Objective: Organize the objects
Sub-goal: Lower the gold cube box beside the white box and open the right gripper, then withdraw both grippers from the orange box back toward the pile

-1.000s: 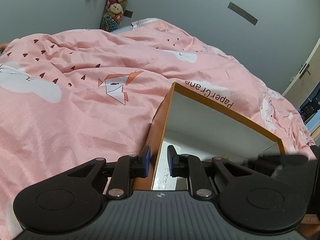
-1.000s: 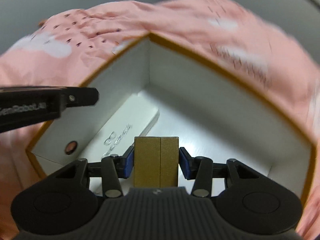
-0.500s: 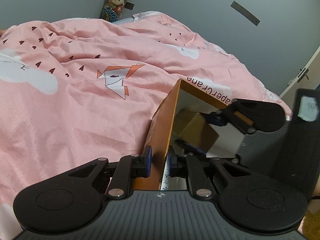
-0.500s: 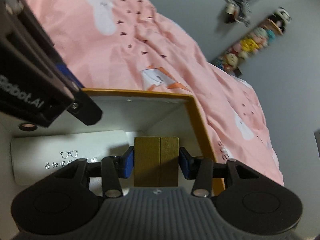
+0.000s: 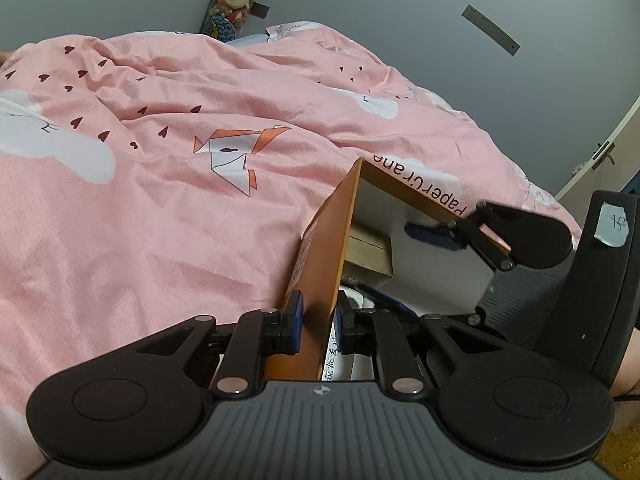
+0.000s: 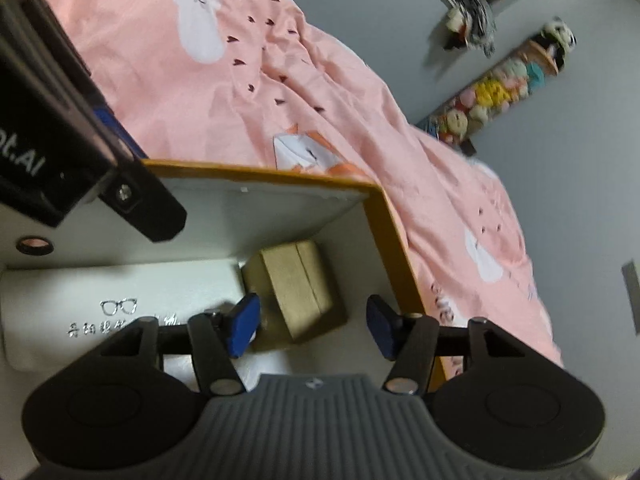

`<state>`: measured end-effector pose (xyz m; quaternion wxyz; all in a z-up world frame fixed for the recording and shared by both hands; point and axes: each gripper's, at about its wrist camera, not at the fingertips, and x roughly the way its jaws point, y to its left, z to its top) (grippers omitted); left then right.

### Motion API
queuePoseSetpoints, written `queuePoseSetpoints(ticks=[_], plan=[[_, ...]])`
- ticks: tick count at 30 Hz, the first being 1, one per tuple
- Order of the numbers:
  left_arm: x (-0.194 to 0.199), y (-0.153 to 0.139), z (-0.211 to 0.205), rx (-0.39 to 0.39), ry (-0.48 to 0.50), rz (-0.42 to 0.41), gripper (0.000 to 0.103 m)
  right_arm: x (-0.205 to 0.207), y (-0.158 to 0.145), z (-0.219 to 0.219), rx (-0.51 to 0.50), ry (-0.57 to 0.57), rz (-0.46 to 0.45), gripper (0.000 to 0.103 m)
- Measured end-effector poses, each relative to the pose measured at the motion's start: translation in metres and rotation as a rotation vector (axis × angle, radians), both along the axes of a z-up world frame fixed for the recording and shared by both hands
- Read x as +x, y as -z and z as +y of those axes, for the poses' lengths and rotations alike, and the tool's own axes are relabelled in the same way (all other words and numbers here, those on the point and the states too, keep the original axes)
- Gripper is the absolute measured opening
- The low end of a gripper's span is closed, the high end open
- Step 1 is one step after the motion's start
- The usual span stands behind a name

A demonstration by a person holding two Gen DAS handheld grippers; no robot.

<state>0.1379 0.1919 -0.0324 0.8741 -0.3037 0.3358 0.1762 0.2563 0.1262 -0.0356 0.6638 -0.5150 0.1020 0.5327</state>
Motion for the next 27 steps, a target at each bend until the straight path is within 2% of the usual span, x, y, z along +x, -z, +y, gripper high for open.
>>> queuePoseSetpoints(ticks=[1,3,4,10,14,16,19,22,27], plan=[[0.000,0.000,0.000,-0.002,-0.001,0.000,0.017,0.002,0.001,-0.002,-0.011,0.021,0.018,0.055],[0.000,0.000,0.000,-0.002,-0.003,-0.002,0.017,0.004,0.005,-0.004,-0.031,0.056,0.033,0.030],[-0.001,0.000,0.000,-0.003,-0.004,-0.002,0.017,0.006,0.008,-0.004,-0.039,0.074,0.028,0.026],[-0.002,0.000,-0.001,-0.004,-0.006,-0.004,0.017,0.002,0.026,-0.003,-0.051,0.053,-0.073,0.011],[-0.003,-0.001,-0.001,-0.003,-0.011,-0.005,0.016,-0.006,0.031,0.003,-0.051,0.021,-0.103,0.002],[-0.003,-0.001,0.000,-0.009,-0.011,-0.007,0.016,-0.005,0.032,0.001,-0.042,0.026,-0.099,0.000],[-0.004,-0.001,0.000,-0.009,-0.009,-0.010,0.017,0.000,0.031,-0.002,-0.043,0.046,-0.042,0.001],[-0.005,-0.001,0.000,-0.009,-0.010,-0.013,0.017,-0.003,0.028,-0.006,-0.085,0.064,-0.011,0.003],[-0.005,-0.001,0.000,-0.009,-0.011,-0.014,0.016,-0.008,0.026,-0.013,-0.214,0.091,0.181,0.003]])
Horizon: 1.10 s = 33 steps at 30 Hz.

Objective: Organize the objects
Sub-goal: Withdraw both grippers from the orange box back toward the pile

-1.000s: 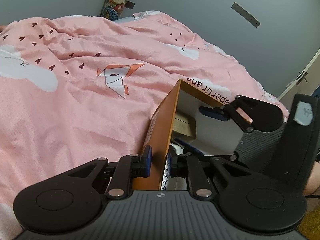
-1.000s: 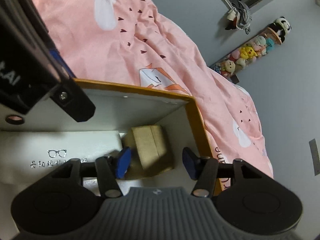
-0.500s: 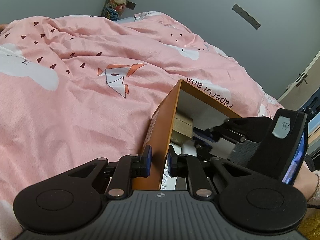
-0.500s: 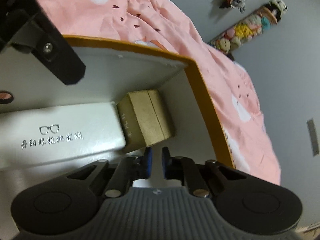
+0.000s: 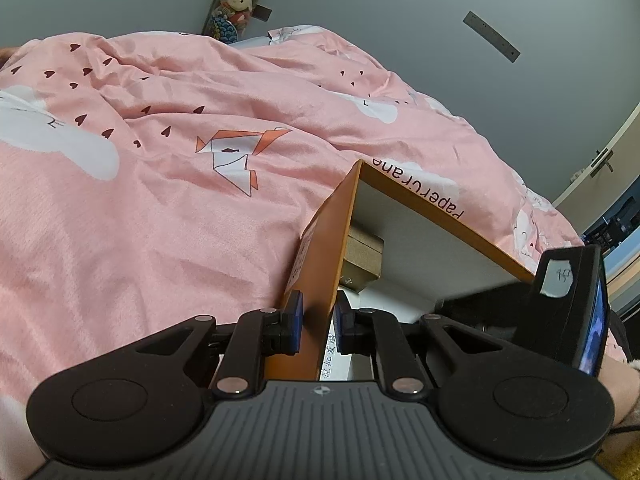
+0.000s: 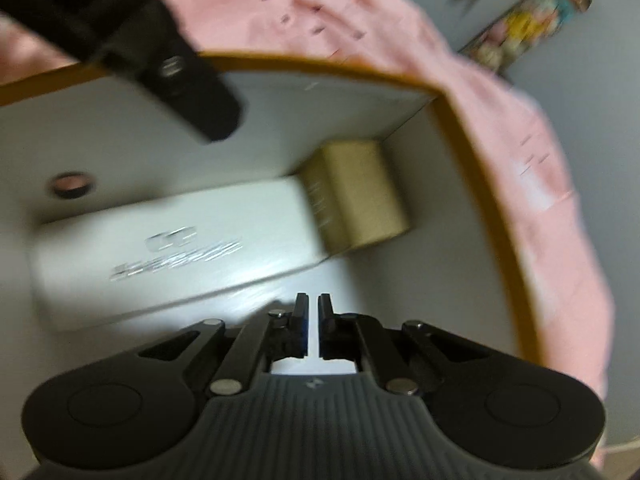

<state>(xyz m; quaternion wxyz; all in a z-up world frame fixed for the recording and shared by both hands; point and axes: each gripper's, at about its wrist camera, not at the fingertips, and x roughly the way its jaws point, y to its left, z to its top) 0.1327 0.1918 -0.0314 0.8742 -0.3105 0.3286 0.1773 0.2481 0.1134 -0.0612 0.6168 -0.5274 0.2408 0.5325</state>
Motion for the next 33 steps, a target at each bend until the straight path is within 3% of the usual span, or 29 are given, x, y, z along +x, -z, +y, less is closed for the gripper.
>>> queuePoseSetpoints(ticks=[5,12,15,19,23,27,33], plan=[[0.000,0.000,-0.001,0.003,0.001,0.002,0.016,-0.006,-0.003,0.000,-0.012,0.023,0.180,0.002],[-0.006,-0.010,-0.010,0.071,0.029,0.008,0.016,-0.004,-0.005,-0.006,0.025,0.125,0.230,0.001],[-0.016,-0.025,-0.023,0.164,0.075,-0.001,0.016,-0.008,-0.025,-0.022,0.128,0.207,0.213,0.005],[-0.044,-0.044,-0.047,0.344,0.206,-0.034,0.017,-0.024,-0.070,-0.069,0.356,0.329,0.190,0.008],[-0.082,-0.052,-0.059,0.485,0.313,-0.062,0.026,-0.035,-0.100,-0.123,0.517,0.460,0.203,0.030],[-0.118,-0.047,-0.059,0.670,0.346,-0.063,0.028,-0.050,-0.115,-0.182,0.623,0.588,0.177,0.035],[-0.142,-0.028,-0.044,0.735,0.297,0.032,0.032,-0.075,-0.110,-0.261,0.714,0.774,0.128,0.040]])
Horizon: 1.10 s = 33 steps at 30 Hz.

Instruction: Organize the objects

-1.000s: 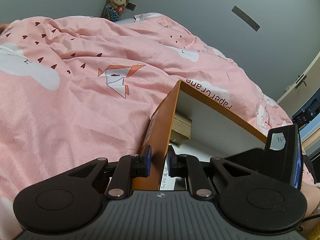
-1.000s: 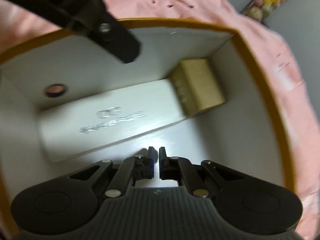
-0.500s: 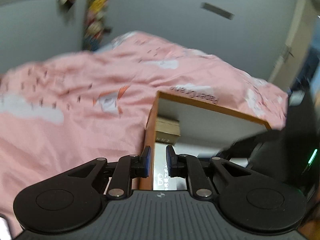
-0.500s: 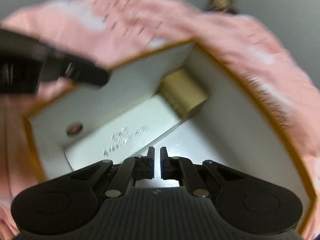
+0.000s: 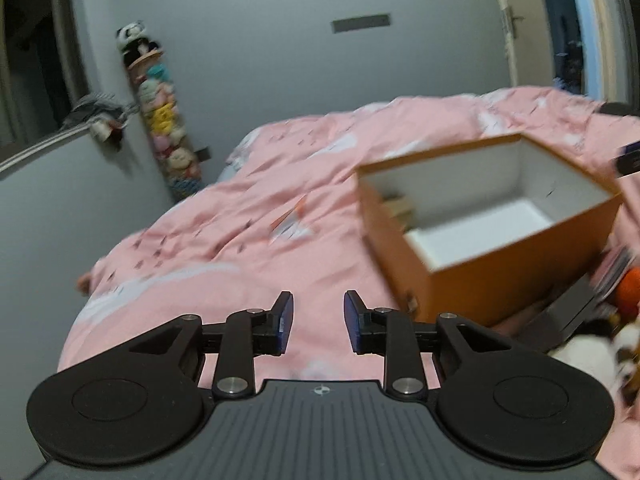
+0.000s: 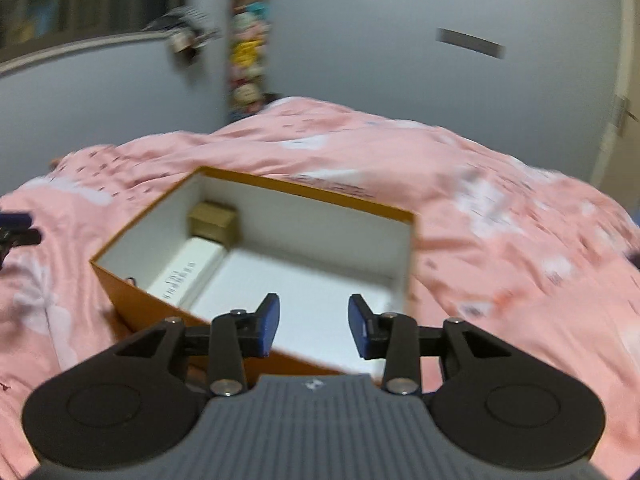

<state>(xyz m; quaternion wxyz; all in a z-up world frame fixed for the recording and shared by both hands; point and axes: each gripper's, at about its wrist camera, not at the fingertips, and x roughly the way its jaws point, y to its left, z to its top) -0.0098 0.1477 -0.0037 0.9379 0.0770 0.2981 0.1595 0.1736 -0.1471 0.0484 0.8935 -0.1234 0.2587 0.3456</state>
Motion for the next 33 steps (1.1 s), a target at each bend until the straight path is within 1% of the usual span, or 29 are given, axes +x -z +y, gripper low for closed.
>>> queuePoseSetpoints(ticks=[2,4,5,7,9,13,16,17,20,22,24,25,26,27,29,31,33], plan=[[-0.002,0.006,0.006,-0.015,-0.034,0.024,0.032,-0.007,0.004,-0.014,0.025,0.029,0.009,0.041],[-0.005,0.008,0.009,-0.020,-0.058,0.025,0.032,-0.012,0.010,-0.019,0.021,0.047,0.002,0.042],[-0.005,0.007,0.008,-0.004,-0.068,0.024,0.032,-0.015,0.011,-0.023,0.013,0.056,0.002,0.043],[-0.012,-0.001,0.003,0.042,-0.063,-0.010,0.036,-0.021,0.014,-0.030,0.013,0.063,0.014,0.043],[-0.015,-0.011,-0.005,0.054,-0.062,-0.033,0.037,-0.024,0.017,-0.031,0.019,0.052,0.045,0.046],[-0.014,-0.032,-0.023,-0.058,-0.028,-0.086,0.046,-0.037,0.026,-0.030,0.007,0.000,0.117,0.046],[-0.009,-0.038,-0.045,-0.144,0.012,-0.090,0.049,-0.048,0.034,-0.024,-0.035,-0.046,0.146,0.046],[-0.007,-0.038,-0.050,-0.174,0.021,-0.081,0.052,-0.050,0.038,-0.022,-0.052,-0.062,0.160,0.046],[0.002,-0.028,-0.071,-0.291,0.072,-0.023,0.052,-0.061,0.048,-0.018,-0.098,-0.125,0.214,0.046],[0.008,-0.020,-0.084,-0.349,0.105,0.050,0.052,-0.070,0.054,-0.017,-0.149,-0.159,0.236,0.046],[0.008,-0.014,-0.097,-0.363,0.125,0.113,0.051,-0.081,0.061,-0.014,-0.248,-0.166,0.234,0.047],[0.006,-0.012,-0.105,-0.357,0.145,0.138,0.051,-0.086,0.064,-0.014,-0.292,-0.161,0.238,0.049],[0.004,-0.011,-0.111,-0.350,0.162,0.161,0.051,-0.089,0.066,-0.017,-0.311,-0.151,0.255,0.053],[0.003,-0.009,-0.117,-0.349,0.173,0.189,0.051,-0.090,0.067,-0.021,-0.312,-0.140,0.284,0.054],[0.002,-0.002,-0.126,-0.379,0.203,0.269,0.050,-0.090,0.070,-0.032,-0.301,-0.144,0.371,0.054],[0.000,0.006,-0.136,-0.404,0.238,0.352,0.045,-0.092,0.073,-0.039,-0.306,-0.164,0.409,0.053],[-0.005,0.011,-0.147,-0.398,0.250,0.414,0.045,-0.099,0.073,-0.044,-0.313,-0.187,0.415,0.053]])
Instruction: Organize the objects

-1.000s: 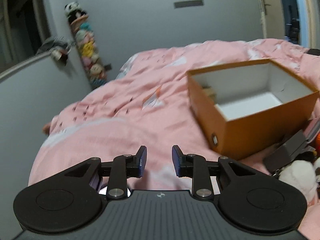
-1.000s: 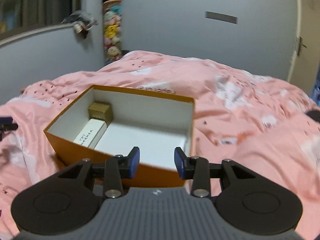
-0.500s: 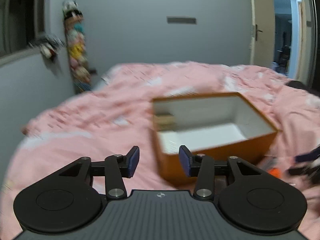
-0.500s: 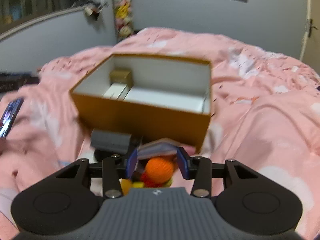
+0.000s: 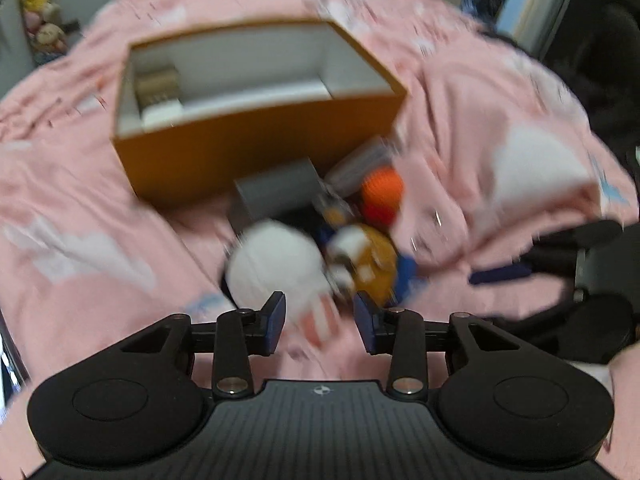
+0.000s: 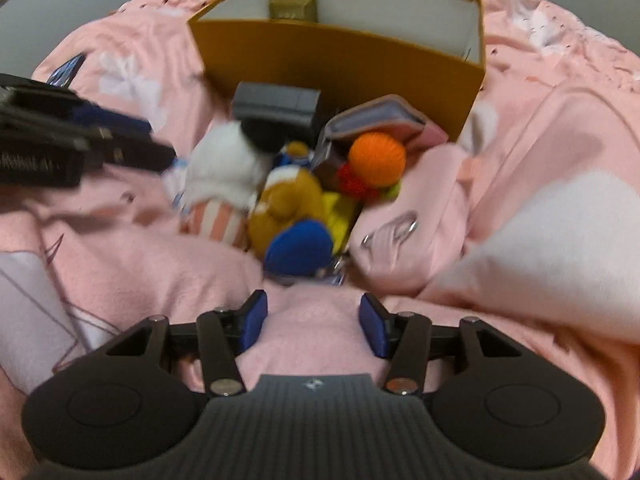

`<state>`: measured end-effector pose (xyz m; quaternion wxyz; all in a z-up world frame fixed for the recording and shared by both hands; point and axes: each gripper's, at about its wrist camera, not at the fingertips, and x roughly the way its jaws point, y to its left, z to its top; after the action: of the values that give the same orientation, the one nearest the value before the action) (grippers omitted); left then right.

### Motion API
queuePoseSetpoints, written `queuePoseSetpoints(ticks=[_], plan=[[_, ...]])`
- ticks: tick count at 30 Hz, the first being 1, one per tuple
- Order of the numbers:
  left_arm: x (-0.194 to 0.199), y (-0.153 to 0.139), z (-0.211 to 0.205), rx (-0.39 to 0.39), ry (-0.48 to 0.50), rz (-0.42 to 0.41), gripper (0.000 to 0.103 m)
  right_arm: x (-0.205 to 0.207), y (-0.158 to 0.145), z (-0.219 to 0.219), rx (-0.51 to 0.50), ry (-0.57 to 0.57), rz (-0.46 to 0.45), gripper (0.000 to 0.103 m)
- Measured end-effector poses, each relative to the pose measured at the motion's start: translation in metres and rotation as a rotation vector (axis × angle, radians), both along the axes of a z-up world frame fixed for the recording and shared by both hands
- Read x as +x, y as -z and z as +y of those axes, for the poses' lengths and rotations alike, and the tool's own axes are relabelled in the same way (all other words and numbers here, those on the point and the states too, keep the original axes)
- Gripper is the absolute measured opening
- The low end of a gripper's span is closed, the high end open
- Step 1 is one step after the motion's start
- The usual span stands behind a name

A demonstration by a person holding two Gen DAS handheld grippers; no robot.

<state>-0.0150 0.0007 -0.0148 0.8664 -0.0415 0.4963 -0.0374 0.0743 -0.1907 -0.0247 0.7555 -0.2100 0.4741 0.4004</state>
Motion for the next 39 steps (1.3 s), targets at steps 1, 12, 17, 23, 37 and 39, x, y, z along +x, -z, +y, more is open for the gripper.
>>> queuePoseSetpoints(ticks=[1,12,17,23,37,39], plan=[[-0.005,0.002,-0.007,0.007,0.006,0.031,0.044,-0.003,0.000,-0.002,-0.007,-0.015,0.004,0.053],[-0.022,0.022,-0.013,0.001,0.018,0.200,0.044,-0.011,0.003,-0.009,-0.035,-0.080,0.050,0.053],[-0.013,0.020,-0.005,-0.020,0.009,0.172,0.044,-0.003,0.003,-0.007,-0.026,-0.073,0.060,0.053],[0.002,0.003,0.005,0.046,0.012,0.053,0.044,0.025,-0.013,-0.007,0.053,-0.005,0.064,0.053],[0.085,-0.014,0.055,-0.121,-0.246,-0.099,0.053,0.137,-0.039,0.018,0.269,0.431,0.186,0.055],[0.092,-0.007,0.072,-0.194,-0.326,-0.082,0.056,0.149,-0.033,0.023,0.289,0.488,0.236,0.055]])
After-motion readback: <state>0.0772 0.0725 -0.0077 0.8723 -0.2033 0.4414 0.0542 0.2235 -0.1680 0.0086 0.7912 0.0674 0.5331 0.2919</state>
